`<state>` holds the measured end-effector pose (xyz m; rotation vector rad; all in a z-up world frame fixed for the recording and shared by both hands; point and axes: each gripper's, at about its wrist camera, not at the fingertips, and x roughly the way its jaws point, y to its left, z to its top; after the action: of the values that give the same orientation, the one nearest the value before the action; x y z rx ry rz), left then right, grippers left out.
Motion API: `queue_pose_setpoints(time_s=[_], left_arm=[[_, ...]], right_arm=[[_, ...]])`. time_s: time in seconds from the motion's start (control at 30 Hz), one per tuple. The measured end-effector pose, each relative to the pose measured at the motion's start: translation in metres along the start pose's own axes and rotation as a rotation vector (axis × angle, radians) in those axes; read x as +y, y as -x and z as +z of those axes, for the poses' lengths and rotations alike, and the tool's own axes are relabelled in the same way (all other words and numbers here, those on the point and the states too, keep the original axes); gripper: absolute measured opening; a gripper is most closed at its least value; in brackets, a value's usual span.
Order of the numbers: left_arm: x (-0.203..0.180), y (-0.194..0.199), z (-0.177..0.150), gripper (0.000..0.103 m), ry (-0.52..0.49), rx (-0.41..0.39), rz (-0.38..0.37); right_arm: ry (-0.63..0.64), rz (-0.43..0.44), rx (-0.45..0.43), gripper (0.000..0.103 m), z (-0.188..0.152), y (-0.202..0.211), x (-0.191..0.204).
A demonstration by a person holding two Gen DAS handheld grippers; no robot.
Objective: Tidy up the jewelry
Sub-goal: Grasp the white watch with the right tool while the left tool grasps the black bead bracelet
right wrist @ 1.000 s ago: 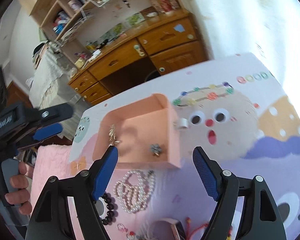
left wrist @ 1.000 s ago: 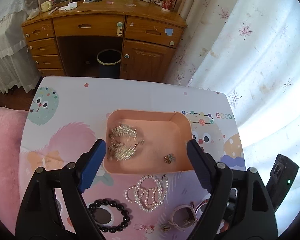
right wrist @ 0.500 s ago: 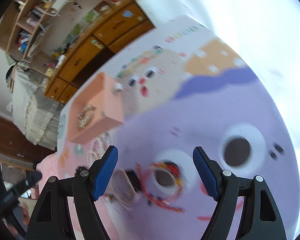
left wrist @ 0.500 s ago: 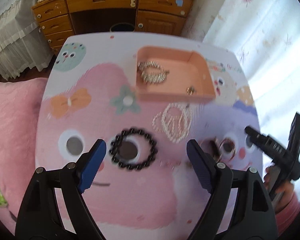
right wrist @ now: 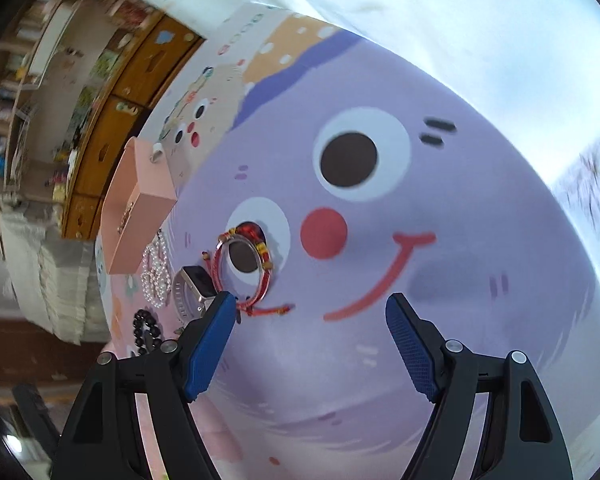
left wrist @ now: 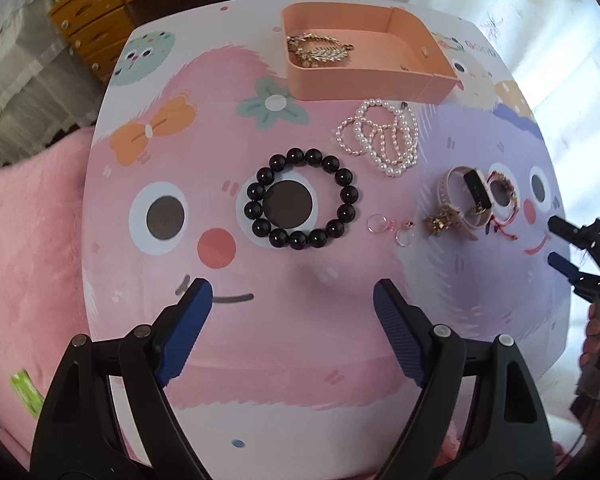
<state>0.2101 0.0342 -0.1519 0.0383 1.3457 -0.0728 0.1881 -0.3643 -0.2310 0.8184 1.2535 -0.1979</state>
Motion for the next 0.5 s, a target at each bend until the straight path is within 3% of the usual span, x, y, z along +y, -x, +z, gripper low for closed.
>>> queue_pose_setpoints(time_s=[0.13,0.27,0.5], left_arm=[[-0.003,-0.007,0.006,0.081,-0.088,-0.021,0.027],[0.004,-0.013,0.014,0.081,-0.108,-0.036,-0.018],[0.036,-0.031,0.035,0.081,-0.013,-0.047,-0.08]], right_arm=[[-0.078,0.001,0.004,0.079,-0.015,0.002,0.001],[-0.138,0.02,-0.004,0.078,-0.032,0.0,0.016],[-0.148,0.025,-0.028,0.069,-0.061,-0.021,0.06]])
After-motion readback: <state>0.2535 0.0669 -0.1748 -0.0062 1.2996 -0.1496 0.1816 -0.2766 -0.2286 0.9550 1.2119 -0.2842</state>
